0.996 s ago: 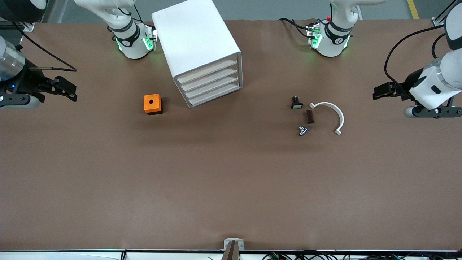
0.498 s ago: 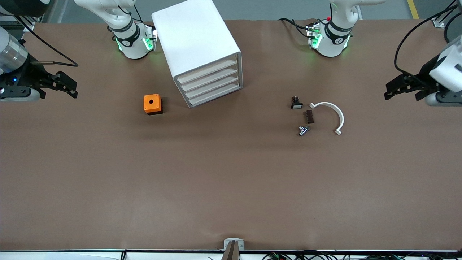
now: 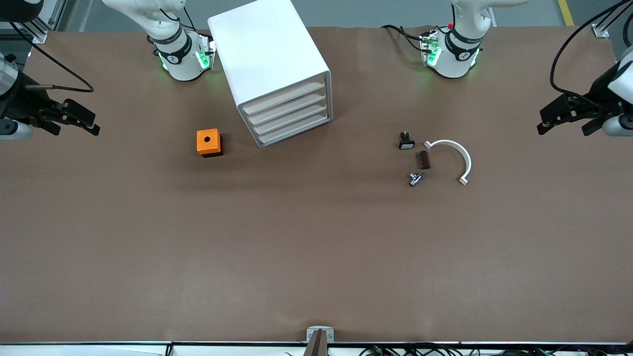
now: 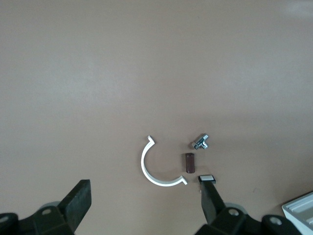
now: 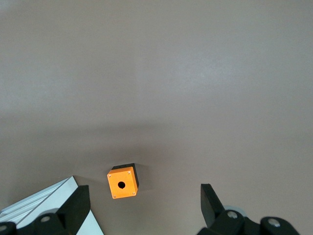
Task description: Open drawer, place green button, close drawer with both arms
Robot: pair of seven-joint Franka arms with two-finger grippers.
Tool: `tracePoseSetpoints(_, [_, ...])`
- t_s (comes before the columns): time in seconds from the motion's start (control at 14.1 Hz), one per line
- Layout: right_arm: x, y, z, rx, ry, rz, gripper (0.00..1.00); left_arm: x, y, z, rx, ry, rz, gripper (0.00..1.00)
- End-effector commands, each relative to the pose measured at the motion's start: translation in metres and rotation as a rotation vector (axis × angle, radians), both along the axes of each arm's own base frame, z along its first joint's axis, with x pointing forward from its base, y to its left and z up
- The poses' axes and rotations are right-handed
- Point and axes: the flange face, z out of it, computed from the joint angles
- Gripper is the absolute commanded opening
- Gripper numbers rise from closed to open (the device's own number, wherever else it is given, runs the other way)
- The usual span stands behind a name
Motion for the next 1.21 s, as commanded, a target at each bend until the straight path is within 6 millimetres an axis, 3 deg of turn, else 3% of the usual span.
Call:
tracePoseSetpoints(0.0, [-0.0076, 0.0028, 0.0025, 0.015, -0.010, -0.001, 1.00, 0.0093, 0.0048, 0.0130, 0.018, -0.031, 0.014, 0.99])
tracePoseSetpoints(1.14, [-0.0080, 0.0112, 0.0025, -0.048, -0.013, 0.032, 1.00, 0.0105, 0.0014, 0.0134, 0.018, -0.028, 0.008, 0.99])
